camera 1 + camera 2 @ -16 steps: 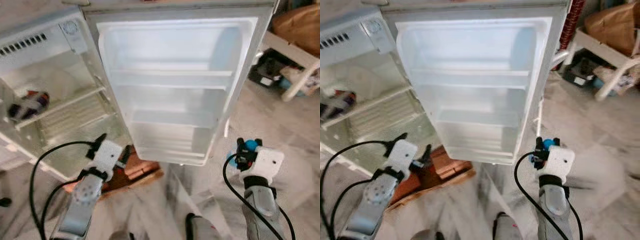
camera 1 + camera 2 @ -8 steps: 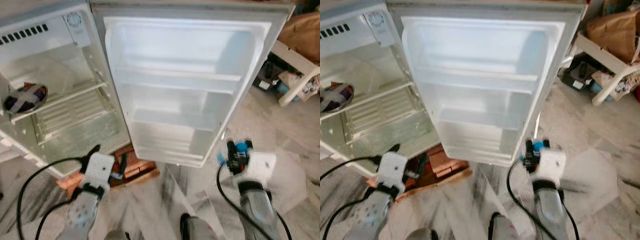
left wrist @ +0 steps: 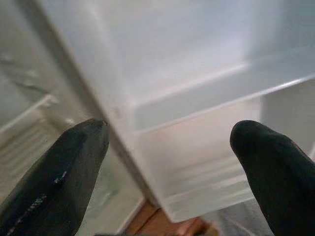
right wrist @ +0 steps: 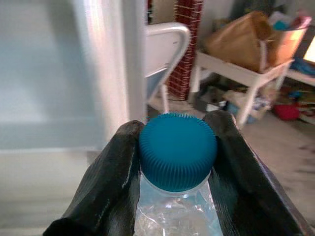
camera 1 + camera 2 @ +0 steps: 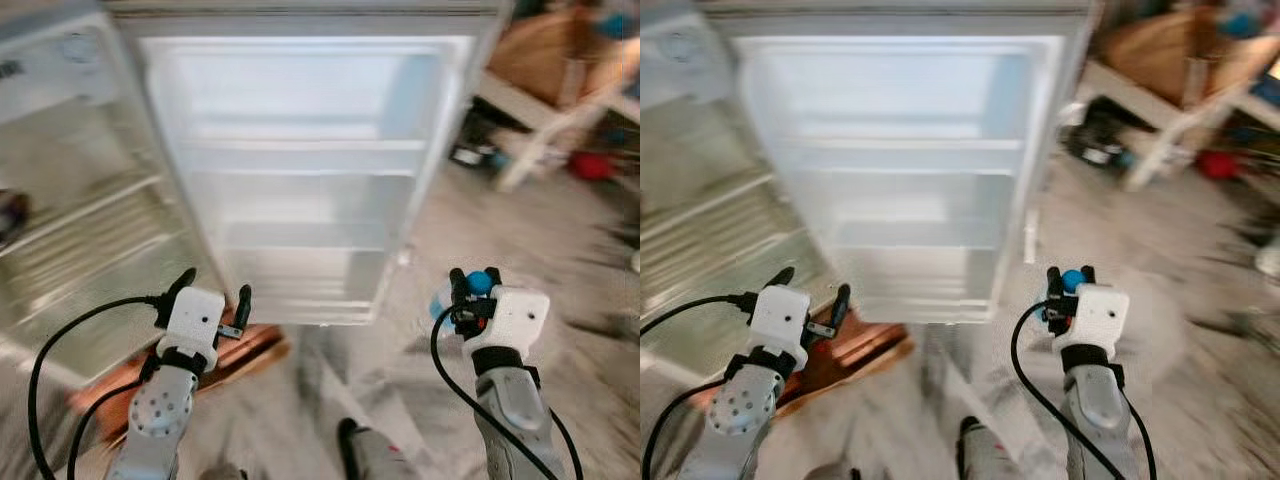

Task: Restocking fridge

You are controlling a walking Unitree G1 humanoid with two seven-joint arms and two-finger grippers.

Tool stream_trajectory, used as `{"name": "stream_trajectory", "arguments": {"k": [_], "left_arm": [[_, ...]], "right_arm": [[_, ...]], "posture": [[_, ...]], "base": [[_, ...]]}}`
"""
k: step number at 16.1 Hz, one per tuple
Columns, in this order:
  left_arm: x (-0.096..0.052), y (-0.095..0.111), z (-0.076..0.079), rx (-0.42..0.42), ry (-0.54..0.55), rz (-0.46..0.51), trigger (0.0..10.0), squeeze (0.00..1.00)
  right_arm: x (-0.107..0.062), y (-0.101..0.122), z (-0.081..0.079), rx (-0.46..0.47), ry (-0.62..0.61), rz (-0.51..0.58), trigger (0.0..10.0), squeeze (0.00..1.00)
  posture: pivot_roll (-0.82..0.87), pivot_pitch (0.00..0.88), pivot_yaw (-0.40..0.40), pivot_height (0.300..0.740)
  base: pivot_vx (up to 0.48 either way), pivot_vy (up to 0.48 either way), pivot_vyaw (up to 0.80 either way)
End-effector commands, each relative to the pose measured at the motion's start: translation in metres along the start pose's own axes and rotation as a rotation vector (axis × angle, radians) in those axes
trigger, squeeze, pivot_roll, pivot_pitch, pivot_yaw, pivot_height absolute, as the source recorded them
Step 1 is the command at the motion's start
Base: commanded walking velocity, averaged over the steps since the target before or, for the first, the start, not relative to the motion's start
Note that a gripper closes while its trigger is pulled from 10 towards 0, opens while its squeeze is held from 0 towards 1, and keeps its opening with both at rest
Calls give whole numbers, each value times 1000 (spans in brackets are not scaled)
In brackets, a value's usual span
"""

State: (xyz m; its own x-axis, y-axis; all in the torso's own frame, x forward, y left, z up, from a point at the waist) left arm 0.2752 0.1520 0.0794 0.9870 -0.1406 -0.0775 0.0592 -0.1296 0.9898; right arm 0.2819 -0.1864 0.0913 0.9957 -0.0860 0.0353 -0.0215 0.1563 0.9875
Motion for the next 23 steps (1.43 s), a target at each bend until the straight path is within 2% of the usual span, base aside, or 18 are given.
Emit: {"name": "stream_trajectory", "arguments": {"k": [1, 7, 11, 16, 17, 19, 23], "left_arm": [[-2, -1, 0, 2, 10, -9, 10000, 0], [4, 3, -5, 5, 28, 2, 10000, 0], [8, 6, -2, 6, 17, 10, 10000, 0], [13, 7, 2, -1, 14, 15, 10000, 0], [14, 7, 3, -3, 15, 15, 10000, 0], [13, 6, 3, -9, 22, 13, 10000, 0], [13, 4, 2, -13, 32, 8, 10000, 0]], "right_arm": [[2, 2, 2, -4, 7, 7, 10000, 0], [13, 10, -2, -4, 36, 34, 10000, 0], [15, 11, -4, -9, 45, 39, 10000, 0], [19, 16, -17, -25, 137, 65, 10000, 0], [20, 17, -21, -4, 164, 69, 10000, 0], [23, 19, -21, -3, 165, 71, 10000, 0], [22, 22, -31, -36, 227, 95, 10000, 0]], "posture": [[60, 150, -22, 740], [66, 154, -31, 740], [60, 154, -31, 740], [56, 154, -40, 740], [57, 153, -41, 740], [60, 149, -45, 740], [60, 152, -46, 740]], "base": [[0, 0, 0], [0, 0, 0], [0, 0, 0], [0, -353, 0], [0, -394, 0], [0, -396, 0], [0, -394, 200]]}}
Point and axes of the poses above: a point about 5 cm out from each wrist's last joint towards the gripper, its own x axis pointing out of the wrist towards the gripper, its own y axis along the axis of the wrist's last joint, z = x × y, the point moved 5 cm from there along x, pointing out of the wrist towards the gripper, and after that the axes turned 9 degrees about -x, right-handed, at the moved point
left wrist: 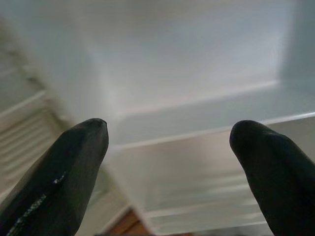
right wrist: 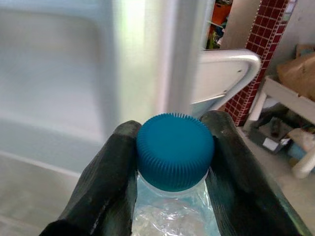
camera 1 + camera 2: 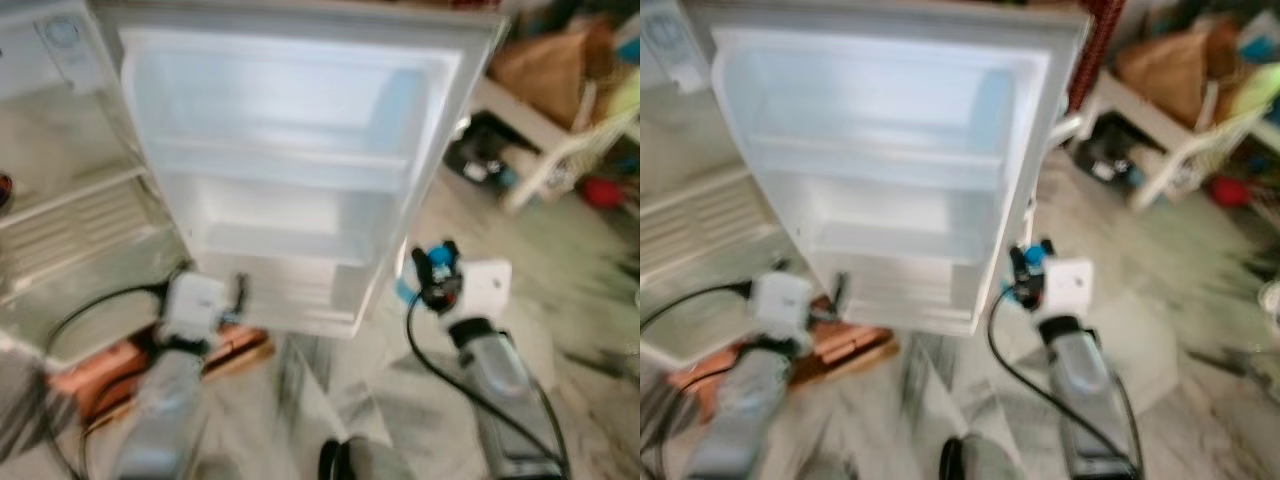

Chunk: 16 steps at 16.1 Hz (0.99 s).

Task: Restocking fridge

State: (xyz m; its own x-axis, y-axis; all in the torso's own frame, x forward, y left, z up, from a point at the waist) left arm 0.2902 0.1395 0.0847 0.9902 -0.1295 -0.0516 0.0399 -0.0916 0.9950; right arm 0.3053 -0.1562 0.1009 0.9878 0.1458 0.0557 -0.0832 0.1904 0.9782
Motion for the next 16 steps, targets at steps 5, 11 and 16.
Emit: {"name": "stream_trajectory", "arguments": {"k": [5, 11, 16], "left_arm": [[-4, -3, -10, 36, 37, -9, 10000, 0], [-17, -14, -31, -31, 184, -56, 10000, 0], [-16, -11, -36, -19, 220, -45, 10000, 0]], "right_arm": [[2, 8, -2, 25, 6, 38, 10000, 0], [5, 13, -12, 22, 60, 65, 10000, 0], [8, 13, -11, 30, 69, 64, 10000, 0]], "posture": [[60, 157, -39, 740], [78, 163, -45, 740], [82, 165, -53, 740]], "base": [[0, -381, 581], [0, 0, 399], [0, 0, 790]]}}
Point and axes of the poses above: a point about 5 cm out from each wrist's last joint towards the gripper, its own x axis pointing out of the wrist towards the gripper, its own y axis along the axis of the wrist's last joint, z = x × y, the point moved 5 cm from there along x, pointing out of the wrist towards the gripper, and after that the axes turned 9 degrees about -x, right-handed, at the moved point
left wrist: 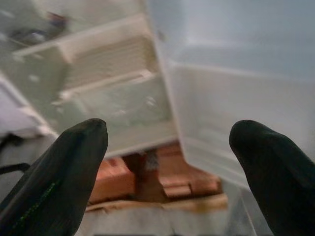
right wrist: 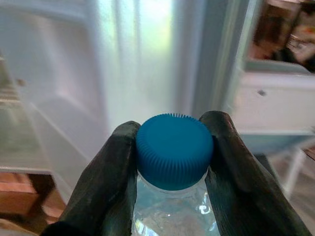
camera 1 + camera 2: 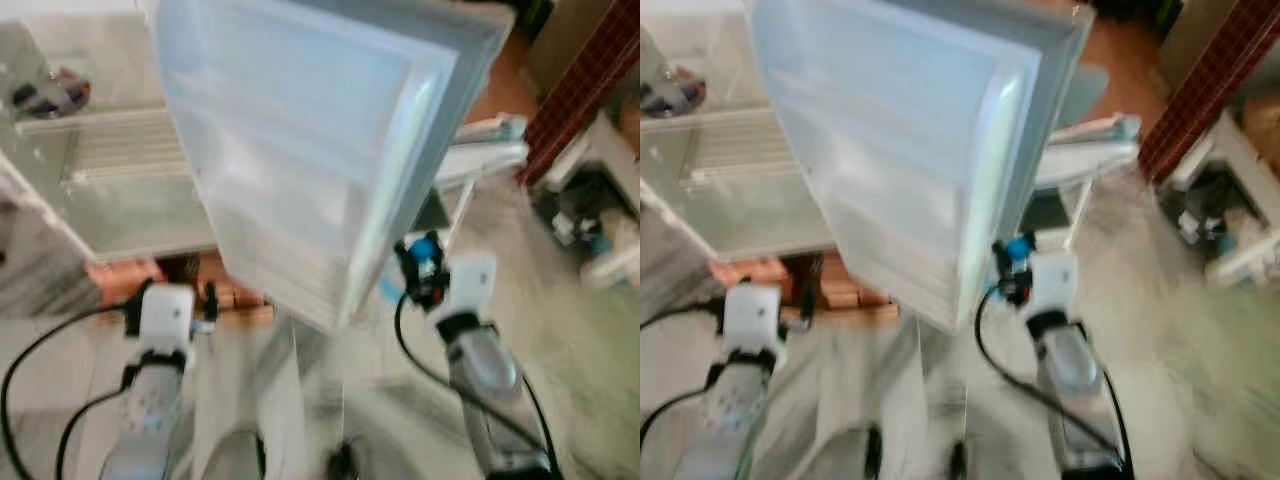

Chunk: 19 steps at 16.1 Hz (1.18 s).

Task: Restocking fridge

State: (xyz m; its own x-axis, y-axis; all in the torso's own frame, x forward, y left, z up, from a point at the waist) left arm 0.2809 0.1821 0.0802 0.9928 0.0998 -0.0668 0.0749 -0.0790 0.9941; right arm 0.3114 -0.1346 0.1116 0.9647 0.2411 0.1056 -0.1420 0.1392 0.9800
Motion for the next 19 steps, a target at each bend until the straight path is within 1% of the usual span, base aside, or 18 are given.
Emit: {"name": "stream_trajectory", "arguments": {"k": [1, 7, 11, 14, 17, 19], "left_arm": [[-2, -4, 3, -8, -7, -17, 10000, 0], [-1, -5, 4, -21, -11, -32, 10000, 0], [0, -5, 7, -25, -25, -38, 10000, 0], [1, -5, 8, -28, -33, -35, 10000, 0], [3, -5, 7, -36, -27, -41, 10000, 0], [4, -5, 7, -41, -29, -41, 10000, 0]], "right_arm": [[-3, -1, 7, -10, -18, -4, 10000, 0], [2, 2, 3, -2, 19, 13, 10000, 0], [2, -1, 2, 2, 26, 5, 10000, 0], [3, 1, 0, 7, 19, 18, 10000, 0], [6, 1, 4, -8, -6, 20, 10000, 0], [6, 1, 5, -12, -10, 19, 10000, 0]], "posture": [[83, 163, -52, 740], [81, 163, -41, 740], [83, 163, -43, 740], [82, 162, -44, 740], [83, 159, -44, 740], [84, 158, -44, 740]], "base": [[0, 0, 788], [0, 0, 773], [0, 0, 0], [0, 0, 0], [0, 0, 0], [0, 394, 0]]}}
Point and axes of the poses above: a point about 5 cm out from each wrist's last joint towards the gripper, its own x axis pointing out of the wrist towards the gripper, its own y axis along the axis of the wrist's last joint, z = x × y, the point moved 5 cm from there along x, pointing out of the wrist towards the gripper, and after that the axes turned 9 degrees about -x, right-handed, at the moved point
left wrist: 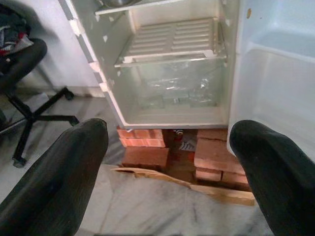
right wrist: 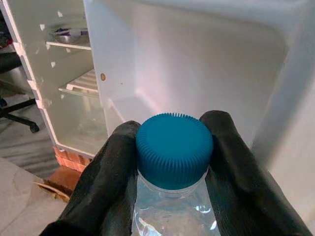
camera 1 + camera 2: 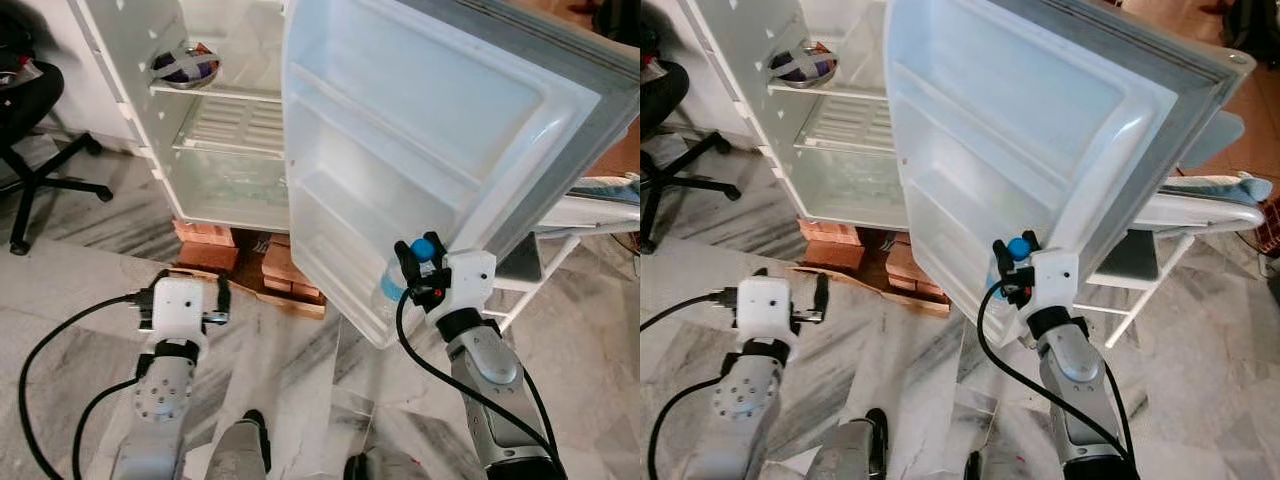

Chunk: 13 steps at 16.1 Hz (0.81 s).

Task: Restocking fridge

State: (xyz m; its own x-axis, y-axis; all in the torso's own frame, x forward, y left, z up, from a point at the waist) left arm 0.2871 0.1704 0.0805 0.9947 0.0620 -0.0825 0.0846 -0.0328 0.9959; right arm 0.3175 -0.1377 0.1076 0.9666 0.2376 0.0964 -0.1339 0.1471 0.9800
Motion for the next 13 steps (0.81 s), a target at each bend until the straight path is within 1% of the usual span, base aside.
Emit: {"name": "stream_trajectory", "arguments": {"k": [1, 13], "left_arm": [[-1, -6, -5, 4, 10, -27, 10000, 0], [0, -6, -5, 5, 2, -26, 10000, 0]], "right_arm": [[1, 6, 2, -8, -9, 27, 10000, 0], [3, 3, 5, -22, -38, 23, 10000, 0]], "posture": [[84, 158, -44, 740], [84, 158, -39, 740]], "base": [[0, 401, 0], [0, 402, 0]]}}
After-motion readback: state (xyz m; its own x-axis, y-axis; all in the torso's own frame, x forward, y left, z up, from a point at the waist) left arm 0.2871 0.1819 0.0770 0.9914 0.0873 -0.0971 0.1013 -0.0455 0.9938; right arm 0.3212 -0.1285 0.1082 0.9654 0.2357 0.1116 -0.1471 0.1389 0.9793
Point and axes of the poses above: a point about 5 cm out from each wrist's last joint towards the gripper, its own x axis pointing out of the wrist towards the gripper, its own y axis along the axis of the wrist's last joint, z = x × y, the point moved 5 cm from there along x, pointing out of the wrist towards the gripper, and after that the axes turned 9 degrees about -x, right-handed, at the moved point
